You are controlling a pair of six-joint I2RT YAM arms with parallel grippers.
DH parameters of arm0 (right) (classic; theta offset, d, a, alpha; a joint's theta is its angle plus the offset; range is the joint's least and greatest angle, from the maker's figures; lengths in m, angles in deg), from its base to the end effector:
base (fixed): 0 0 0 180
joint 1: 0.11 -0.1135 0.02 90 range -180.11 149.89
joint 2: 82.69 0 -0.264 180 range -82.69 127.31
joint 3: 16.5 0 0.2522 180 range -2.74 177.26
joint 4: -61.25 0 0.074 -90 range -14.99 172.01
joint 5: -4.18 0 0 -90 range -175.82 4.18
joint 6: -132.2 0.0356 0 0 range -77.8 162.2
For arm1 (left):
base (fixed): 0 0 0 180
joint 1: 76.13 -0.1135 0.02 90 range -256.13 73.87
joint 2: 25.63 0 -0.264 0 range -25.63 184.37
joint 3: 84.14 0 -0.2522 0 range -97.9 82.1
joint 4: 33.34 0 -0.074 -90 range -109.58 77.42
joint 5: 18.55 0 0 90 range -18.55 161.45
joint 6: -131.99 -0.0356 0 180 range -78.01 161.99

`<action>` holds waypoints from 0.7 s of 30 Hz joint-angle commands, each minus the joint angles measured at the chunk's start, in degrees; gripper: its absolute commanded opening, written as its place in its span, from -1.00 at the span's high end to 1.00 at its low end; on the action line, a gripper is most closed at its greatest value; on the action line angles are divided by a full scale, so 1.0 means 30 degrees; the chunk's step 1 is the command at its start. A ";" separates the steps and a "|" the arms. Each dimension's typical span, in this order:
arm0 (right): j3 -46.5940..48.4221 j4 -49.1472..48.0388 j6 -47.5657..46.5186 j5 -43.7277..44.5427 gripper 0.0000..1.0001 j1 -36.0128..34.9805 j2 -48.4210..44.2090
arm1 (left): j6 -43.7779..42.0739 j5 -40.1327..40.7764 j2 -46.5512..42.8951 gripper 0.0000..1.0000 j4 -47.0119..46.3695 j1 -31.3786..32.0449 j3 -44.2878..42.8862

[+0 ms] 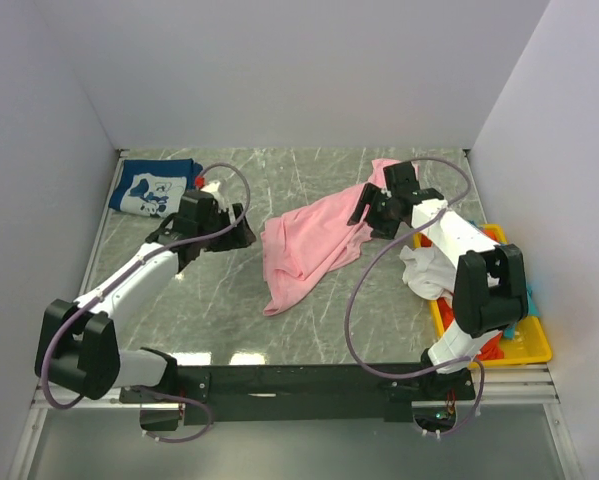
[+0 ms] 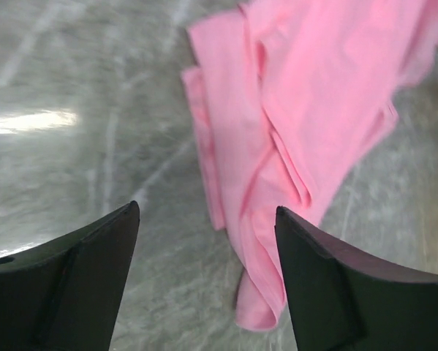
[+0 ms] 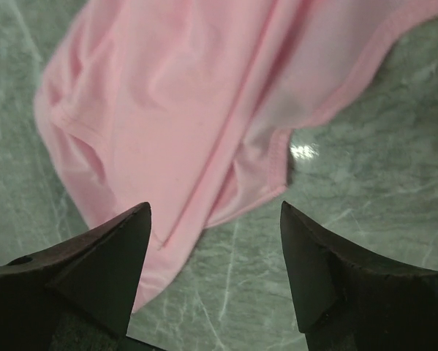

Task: Fold and stack the t-shirts
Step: Flatten the tshirt out

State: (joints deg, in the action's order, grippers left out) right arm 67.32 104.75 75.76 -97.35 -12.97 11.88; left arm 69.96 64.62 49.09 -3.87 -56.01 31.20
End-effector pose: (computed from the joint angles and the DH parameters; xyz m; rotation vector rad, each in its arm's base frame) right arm 0.3420 0.0854 0.2413 0.3820 2.5606 0.5690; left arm 0.2644 -0.1014 0.2545 -0.0937 2.3194 -0.5720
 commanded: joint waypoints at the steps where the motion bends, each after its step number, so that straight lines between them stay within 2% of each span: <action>1: -0.1204 -0.0567 0.0385 0.0649 -0.55 0.0127 -0.0495 | -0.1525 -0.3666 -0.0121 -0.58 -0.1047 0.0441 0.0234; 5: -0.1177 -0.0186 0.0268 0.0534 -0.55 0.0215 -0.0321 | -0.2231 -0.4316 -0.1375 -0.54 -0.0462 0.1552 0.1142; 7: -0.0768 -0.0010 0.0180 0.0067 -0.55 0.0332 0.0030 | -0.2436 -0.3298 -0.2399 -0.54 0.0122 0.3361 0.1523; 11: -0.0445 -0.0009 0.0209 -0.0695 -0.55 0.0420 0.0646 | -0.1736 -0.2209 -0.3371 -0.58 0.0594 0.4892 0.2198; 18: -0.1234 -0.0829 0.0882 -0.1751 -0.57 0.0391 0.0326 | -0.0418 0.0279 -0.2700 -0.66 0.1649 0.8434 0.2901; 21: -0.1819 -0.1035 0.1029 -0.1870 -0.56 0.0420 -0.0142 | -0.0007 0.0955 -0.2232 -0.66 0.1592 0.9024 0.3106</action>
State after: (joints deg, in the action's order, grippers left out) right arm 63.24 103.57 77.77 -101.51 -12.09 14.17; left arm 67.73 62.83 41.37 0.39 -30.73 39.79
